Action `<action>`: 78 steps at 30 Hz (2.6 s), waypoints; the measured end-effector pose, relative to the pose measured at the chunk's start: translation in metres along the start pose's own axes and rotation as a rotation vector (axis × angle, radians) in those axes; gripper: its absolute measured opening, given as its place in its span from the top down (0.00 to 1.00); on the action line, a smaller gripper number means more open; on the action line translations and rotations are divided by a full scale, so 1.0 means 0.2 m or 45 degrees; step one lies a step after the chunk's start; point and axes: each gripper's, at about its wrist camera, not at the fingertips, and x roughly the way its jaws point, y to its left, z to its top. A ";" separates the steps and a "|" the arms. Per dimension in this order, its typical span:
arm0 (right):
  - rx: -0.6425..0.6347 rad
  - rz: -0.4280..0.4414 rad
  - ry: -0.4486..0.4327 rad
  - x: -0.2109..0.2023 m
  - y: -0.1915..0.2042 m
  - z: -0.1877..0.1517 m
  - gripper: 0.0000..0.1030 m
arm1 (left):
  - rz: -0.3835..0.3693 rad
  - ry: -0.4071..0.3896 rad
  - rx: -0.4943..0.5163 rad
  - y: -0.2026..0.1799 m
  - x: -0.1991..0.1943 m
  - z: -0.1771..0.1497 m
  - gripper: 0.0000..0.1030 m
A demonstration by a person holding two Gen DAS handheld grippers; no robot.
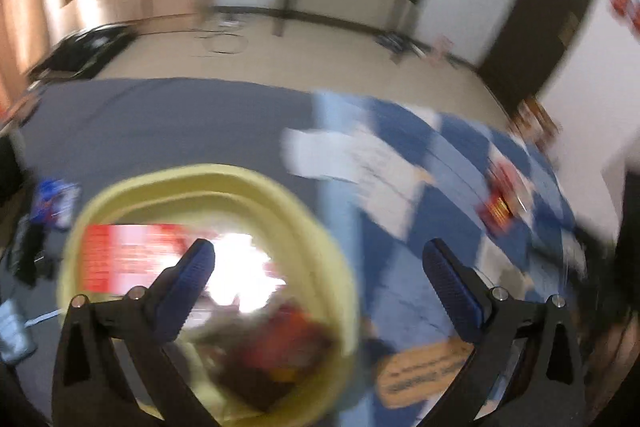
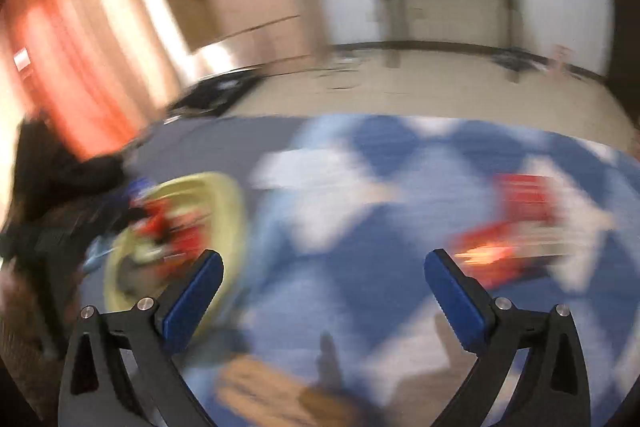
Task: Organize rigid objects
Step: 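Grasp the red-and-white pack on the rug with the right tool while the left tool grasps a red pack, then drop the red-and-white pack into the yellow tub with the right tool while the left tool drops its red pack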
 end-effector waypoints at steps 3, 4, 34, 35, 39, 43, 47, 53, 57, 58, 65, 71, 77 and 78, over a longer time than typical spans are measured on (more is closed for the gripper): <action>0.112 -0.126 0.031 0.00 -0.35 0.06 0.00 | 0.037 0.060 0.271 -0.39 0.18 -0.05 0.00; 0.138 -0.137 0.044 0.01 -0.42 0.07 0.00 | 0.061 0.069 0.409 -0.56 0.26 -0.07 0.00; 0.185 0.045 0.090 0.21 -0.76 0.28 0.44 | -0.060 -0.159 0.462 -0.88 0.37 -0.10 0.42; 0.160 0.065 0.088 0.20 -0.69 0.29 0.44 | -0.031 -0.181 0.395 -0.78 0.28 -0.09 0.42; 0.039 0.179 0.084 0.22 -0.31 0.33 0.44 | 0.130 -0.231 0.173 -0.36 -0.06 0.00 0.42; -0.167 0.330 0.135 0.34 0.25 0.34 0.44 | 0.316 -0.211 0.014 0.08 -0.38 -0.09 0.42; -0.289 0.424 0.227 0.54 0.67 0.29 0.44 | 0.414 -0.109 -0.131 0.45 -0.39 -0.36 0.42; -0.488 0.353 0.367 0.84 0.98 0.21 0.44 | 0.366 -0.051 -0.323 0.69 -0.26 -0.55 0.42; -0.508 0.314 0.420 1.01 1.04 0.21 0.44 | 0.340 -0.045 -0.333 0.74 -0.17 -0.53 0.42; -0.505 0.315 0.428 1.05 1.04 0.22 0.44 | 0.329 -0.039 -0.364 0.74 -0.15 -0.55 0.43; -0.519 0.336 0.442 1.13 1.09 0.19 0.35 | 0.303 -0.065 -0.355 0.61 -0.13 -0.57 0.14; -0.504 0.362 0.214 0.84 0.98 0.24 0.04 | 0.343 -0.247 -0.427 0.56 -0.37 -0.58 0.00; -0.680 0.428 -0.030 0.49 0.74 0.10 0.00 | 0.372 -0.299 -0.602 0.31 -0.45 -0.71 0.00; -0.708 0.437 -0.002 0.48 0.71 0.04 0.00 | 0.363 -0.257 -0.608 0.25 -0.42 -0.73 0.00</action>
